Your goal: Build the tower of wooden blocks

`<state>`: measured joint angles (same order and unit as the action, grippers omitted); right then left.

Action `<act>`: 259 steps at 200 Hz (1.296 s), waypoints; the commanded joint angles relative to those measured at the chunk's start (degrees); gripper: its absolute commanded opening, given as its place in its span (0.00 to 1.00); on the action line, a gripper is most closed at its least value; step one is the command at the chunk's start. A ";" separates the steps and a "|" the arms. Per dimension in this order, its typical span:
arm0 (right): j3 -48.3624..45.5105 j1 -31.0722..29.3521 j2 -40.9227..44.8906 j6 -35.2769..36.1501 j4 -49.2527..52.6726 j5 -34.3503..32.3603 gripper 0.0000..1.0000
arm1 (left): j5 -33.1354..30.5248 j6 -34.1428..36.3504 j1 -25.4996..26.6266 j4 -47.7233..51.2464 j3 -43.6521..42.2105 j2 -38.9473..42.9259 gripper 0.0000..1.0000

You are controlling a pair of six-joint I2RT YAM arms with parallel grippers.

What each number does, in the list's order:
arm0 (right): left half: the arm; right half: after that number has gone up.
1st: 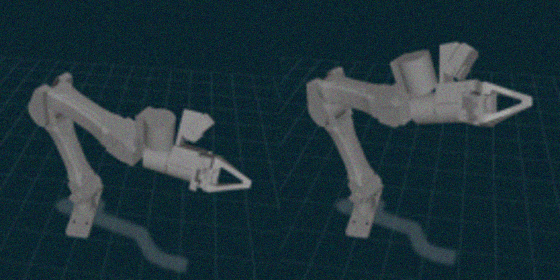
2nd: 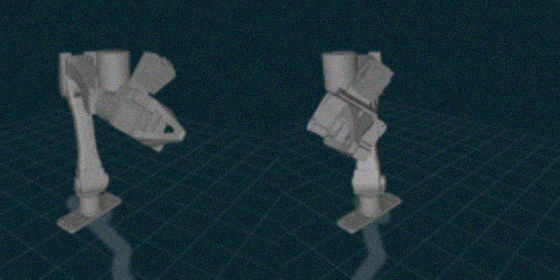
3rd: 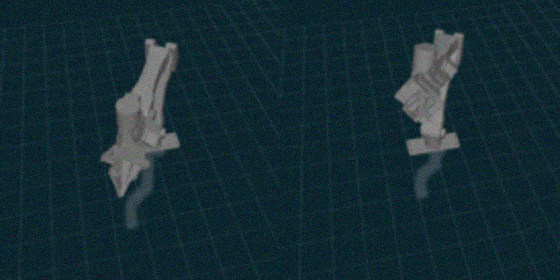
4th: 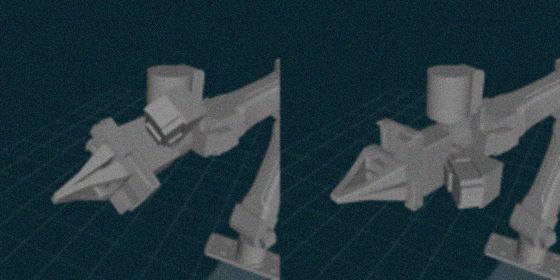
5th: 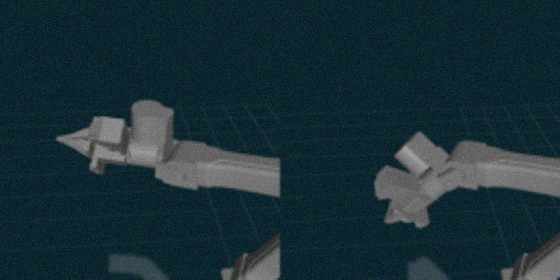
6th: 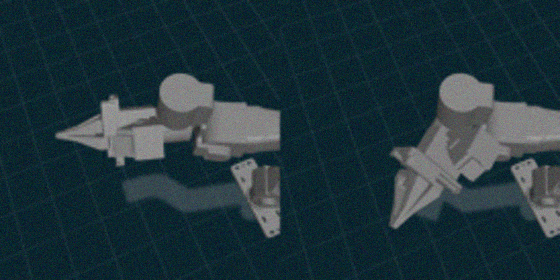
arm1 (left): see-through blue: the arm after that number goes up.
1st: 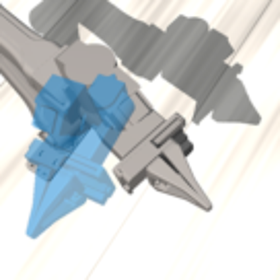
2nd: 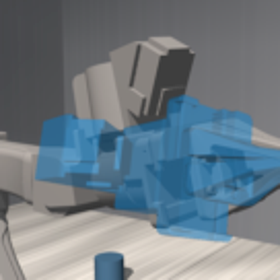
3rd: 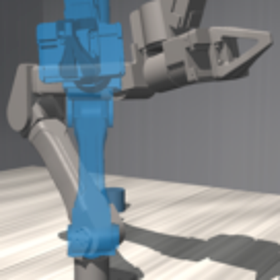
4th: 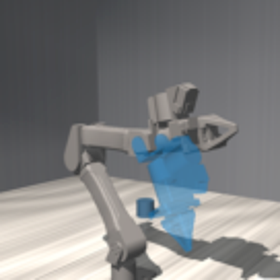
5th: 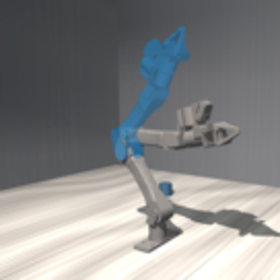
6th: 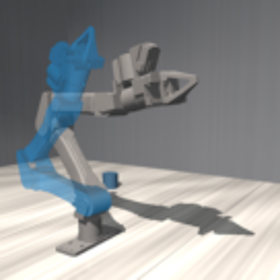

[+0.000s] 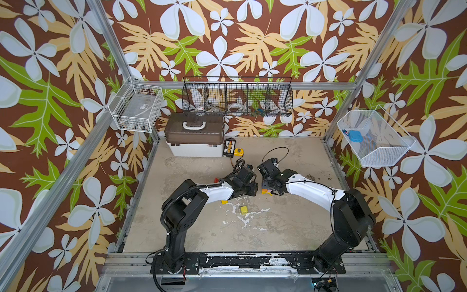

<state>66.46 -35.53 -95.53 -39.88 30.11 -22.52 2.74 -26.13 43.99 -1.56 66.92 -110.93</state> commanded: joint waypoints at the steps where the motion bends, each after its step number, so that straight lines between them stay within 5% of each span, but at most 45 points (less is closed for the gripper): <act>1: 0.27 0.02 1.16 0.16 0.82 -1.34 0.38 | 2.27 -1.05 -0.04 -0.71 1.31 -0.64 0.55; 122: -4.00 1.47 11.34 -0.20 0.13 -3.74 0.46 | 1.44 -1.38 -0.04 0.85 4.19 -1.97 0.55; 259: -4.61 1.78 12.20 0.06 0.22 -3.67 0.45 | -0.04 -1.18 -0.05 1.61 5.77 -3.02 0.54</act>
<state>61.91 -33.76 -83.72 -39.88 30.17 -25.50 3.07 -27.33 43.99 -0.64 72.66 -114.21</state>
